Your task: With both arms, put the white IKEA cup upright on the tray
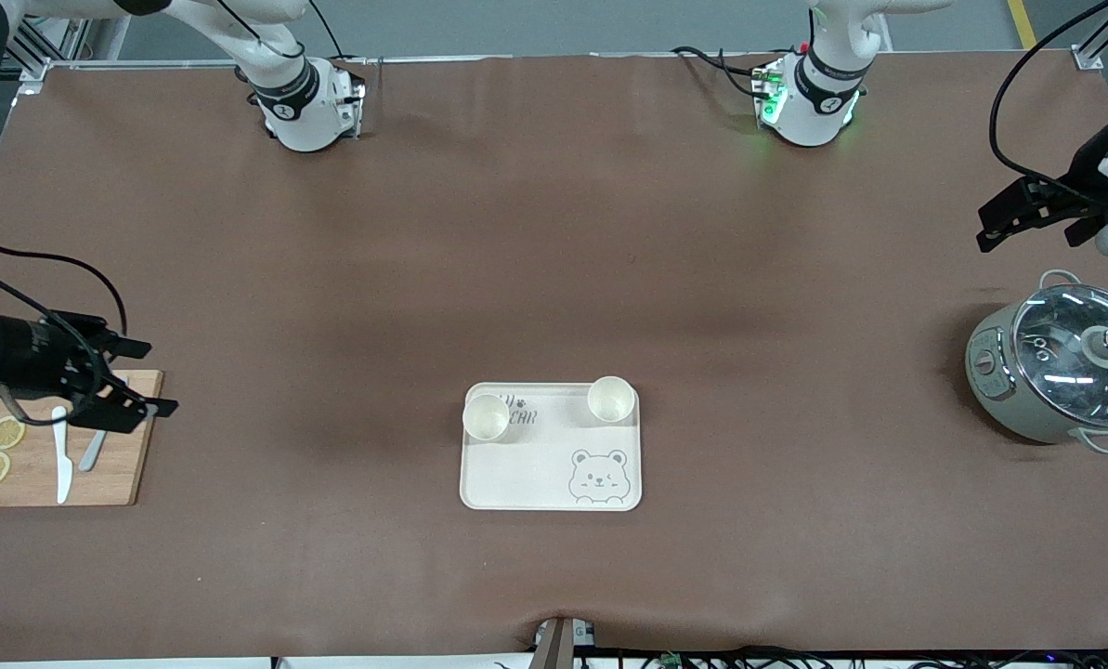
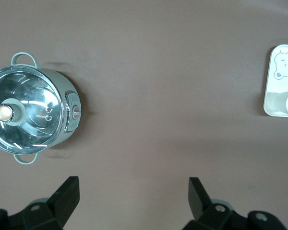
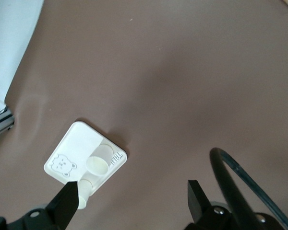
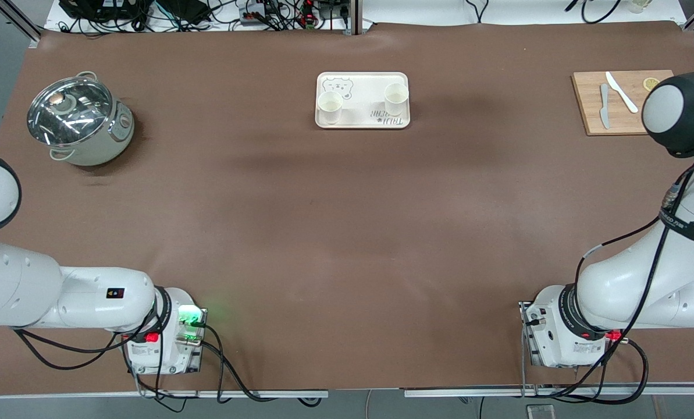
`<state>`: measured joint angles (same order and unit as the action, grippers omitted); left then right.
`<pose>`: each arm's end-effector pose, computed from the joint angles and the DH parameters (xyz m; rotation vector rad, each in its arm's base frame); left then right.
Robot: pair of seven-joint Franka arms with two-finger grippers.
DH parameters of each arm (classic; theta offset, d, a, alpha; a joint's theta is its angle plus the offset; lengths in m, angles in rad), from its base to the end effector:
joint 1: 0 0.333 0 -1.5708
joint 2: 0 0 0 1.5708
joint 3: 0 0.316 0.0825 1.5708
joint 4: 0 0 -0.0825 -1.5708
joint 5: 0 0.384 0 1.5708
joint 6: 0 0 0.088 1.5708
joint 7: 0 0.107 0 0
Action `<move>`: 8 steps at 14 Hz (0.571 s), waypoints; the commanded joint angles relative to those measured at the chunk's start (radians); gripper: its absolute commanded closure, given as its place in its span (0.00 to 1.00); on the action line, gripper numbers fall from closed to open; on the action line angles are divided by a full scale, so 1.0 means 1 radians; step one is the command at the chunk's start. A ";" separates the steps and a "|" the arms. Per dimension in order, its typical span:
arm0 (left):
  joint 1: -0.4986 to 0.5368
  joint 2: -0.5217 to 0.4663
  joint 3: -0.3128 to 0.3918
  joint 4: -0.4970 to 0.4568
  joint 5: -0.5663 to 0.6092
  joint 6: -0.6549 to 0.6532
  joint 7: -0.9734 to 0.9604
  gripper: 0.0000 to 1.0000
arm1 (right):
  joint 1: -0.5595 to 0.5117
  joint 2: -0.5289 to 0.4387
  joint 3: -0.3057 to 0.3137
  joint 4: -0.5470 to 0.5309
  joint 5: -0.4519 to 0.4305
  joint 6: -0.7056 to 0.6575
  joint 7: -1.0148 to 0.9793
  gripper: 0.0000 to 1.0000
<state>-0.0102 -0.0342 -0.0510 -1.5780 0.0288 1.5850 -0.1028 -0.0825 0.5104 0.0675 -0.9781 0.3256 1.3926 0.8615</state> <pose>0.5448 -0.0309 0.6412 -3.1131 -0.0650 -0.0678 0.6794 0.0147 0.5754 -2.5892 1.1571 0.3301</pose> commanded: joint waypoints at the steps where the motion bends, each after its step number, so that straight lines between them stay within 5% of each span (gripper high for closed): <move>1: -0.002 -0.006 0.000 0.004 0.014 -0.007 0.015 0.00 | -0.008 -0.093 0.011 -0.036 -0.081 -0.107 -0.143 0.00; 5: -0.001 -0.007 0.000 0.004 0.014 -0.007 0.015 0.00 | -0.002 -0.214 0.014 -0.123 -0.288 -0.158 -0.740 0.00; 8: -0.001 -0.004 0.000 0.007 0.014 -0.007 0.015 0.00 | 0.010 -0.274 0.014 -0.188 -0.312 -0.150 -0.825 0.00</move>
<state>-0.0099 -0.0342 -0.0503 -1.5777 0.0288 1.5850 -0.1028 -0.0821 0.3097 0.0713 -1.0736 0.0532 1.2225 0.0942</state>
